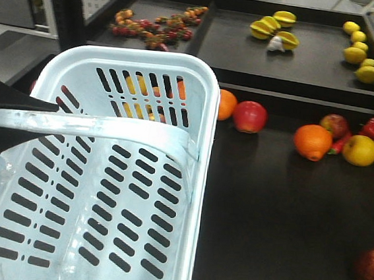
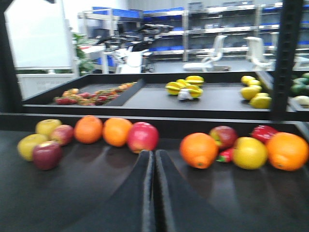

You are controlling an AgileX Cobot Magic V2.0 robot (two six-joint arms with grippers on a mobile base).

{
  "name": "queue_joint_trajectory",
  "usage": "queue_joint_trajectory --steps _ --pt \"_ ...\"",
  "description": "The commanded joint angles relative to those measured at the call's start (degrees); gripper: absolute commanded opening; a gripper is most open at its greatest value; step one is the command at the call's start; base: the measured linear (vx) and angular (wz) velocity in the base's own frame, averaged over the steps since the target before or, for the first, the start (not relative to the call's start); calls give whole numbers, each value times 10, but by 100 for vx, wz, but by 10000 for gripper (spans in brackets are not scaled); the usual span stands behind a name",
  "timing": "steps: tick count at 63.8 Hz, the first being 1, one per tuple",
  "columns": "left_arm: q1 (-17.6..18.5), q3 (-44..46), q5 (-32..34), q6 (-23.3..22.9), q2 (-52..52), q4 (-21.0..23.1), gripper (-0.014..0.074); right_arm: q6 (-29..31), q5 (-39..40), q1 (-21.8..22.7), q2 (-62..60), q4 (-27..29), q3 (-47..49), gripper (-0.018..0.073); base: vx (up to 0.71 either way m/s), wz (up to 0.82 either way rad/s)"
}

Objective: Pick three apples into basket with both arms
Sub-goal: 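Approach the fruit table and stop beside the red apples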

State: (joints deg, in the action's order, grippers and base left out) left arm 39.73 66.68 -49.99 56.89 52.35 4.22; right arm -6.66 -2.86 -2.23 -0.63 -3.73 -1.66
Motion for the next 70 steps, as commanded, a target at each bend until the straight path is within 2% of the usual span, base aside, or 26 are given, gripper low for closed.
queue_joint_trajectory --steps 1,33,70 --pt "3 19 54 -7 -8 9 -6 -1 44 4 -6 -4 -8 -9 7 -42" --pt "3 19 54 -7 -8 9 -6 -1 45 4 -6 -4 -8 -9 6 -27" --pt "3 19 54 -7 -8 9 -6 -1 45 4 -6 -4 -8 -9 1 -5"
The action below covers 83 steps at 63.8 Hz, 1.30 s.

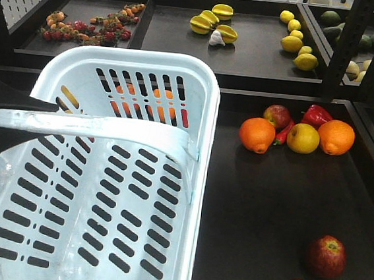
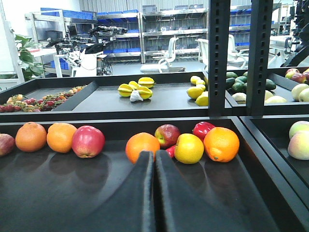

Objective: Pick three apples into basket with both arms
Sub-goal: 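Approach the fruit table and stop beside the red apples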

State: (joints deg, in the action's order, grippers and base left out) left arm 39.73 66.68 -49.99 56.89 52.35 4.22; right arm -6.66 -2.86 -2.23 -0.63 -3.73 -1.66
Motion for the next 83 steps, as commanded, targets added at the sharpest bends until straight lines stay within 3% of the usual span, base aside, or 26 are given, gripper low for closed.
queue_joint_trajectory --steps 1,83 --pt "3 19 54 -7 -8 9 -6 -1 45 4 -6 -4 -8 -9 0 -2" --pt "3 19 56 -7 -7 9 -6 -1 44 4 -6 -4 -8 -9 0 -1"
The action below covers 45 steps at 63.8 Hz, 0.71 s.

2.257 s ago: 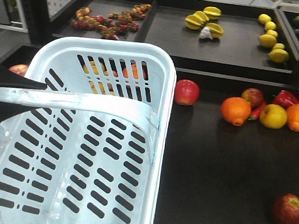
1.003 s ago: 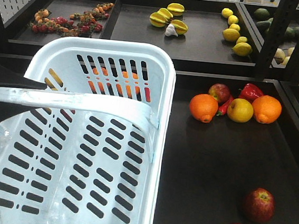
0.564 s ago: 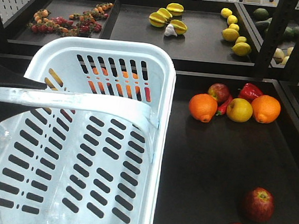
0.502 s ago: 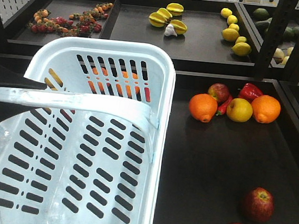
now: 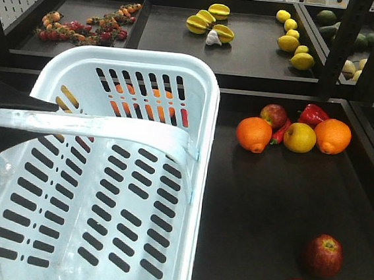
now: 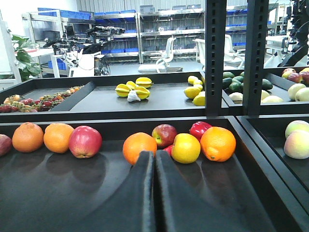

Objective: Pick three apples into basket with both arms
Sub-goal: 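Approach the fruit table and stop beside the red apples, then lower the light-blue basket onto the table with the left gripper and release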

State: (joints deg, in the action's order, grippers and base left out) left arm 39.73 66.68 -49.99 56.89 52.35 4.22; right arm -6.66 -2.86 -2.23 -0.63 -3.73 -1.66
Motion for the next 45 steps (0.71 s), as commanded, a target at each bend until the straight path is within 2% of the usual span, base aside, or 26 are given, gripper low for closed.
queue_joint_trajectory --steps 1,33,45 --pt "3 19 56 -7 -7 9 -6 -1 44 4 -6 -4 -8 -9 0 0" --pt "3 18 55 -7 -4 9 -6 -1 44 4 -6 -4 -8 -9 0 0" --pt "3 18 54 -7 40 6 -6 -1 45 4 -6 -4 -8 -9 0 0"
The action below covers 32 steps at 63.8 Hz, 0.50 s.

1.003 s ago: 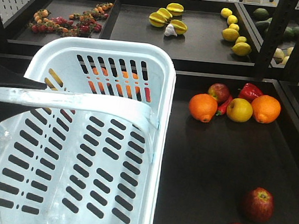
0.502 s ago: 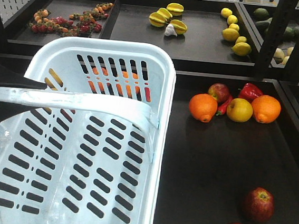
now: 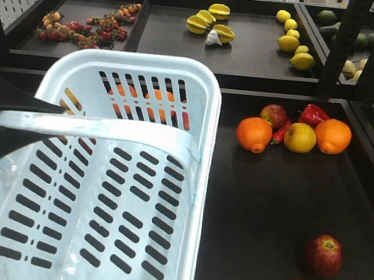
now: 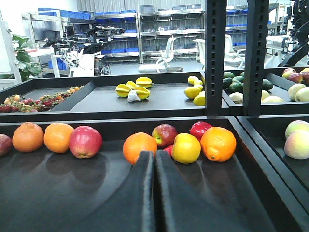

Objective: Pick three apples into basket with both arms
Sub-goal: 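Lower the light-blue basket onto the table with the left gripper and release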

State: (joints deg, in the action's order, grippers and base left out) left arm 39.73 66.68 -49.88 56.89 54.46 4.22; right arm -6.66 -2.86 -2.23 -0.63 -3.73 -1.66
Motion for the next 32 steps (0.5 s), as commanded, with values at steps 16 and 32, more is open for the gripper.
queue_joint_trajectory --steps 16,32 --pt "3 15 80 -7 122 8 -6 -1 45 4 -6 -4 -8 -9 0 0" --pt "3 -56 250 -7 201 14 -6 -1 45 4 -6 -4 -8 -9 0 0"
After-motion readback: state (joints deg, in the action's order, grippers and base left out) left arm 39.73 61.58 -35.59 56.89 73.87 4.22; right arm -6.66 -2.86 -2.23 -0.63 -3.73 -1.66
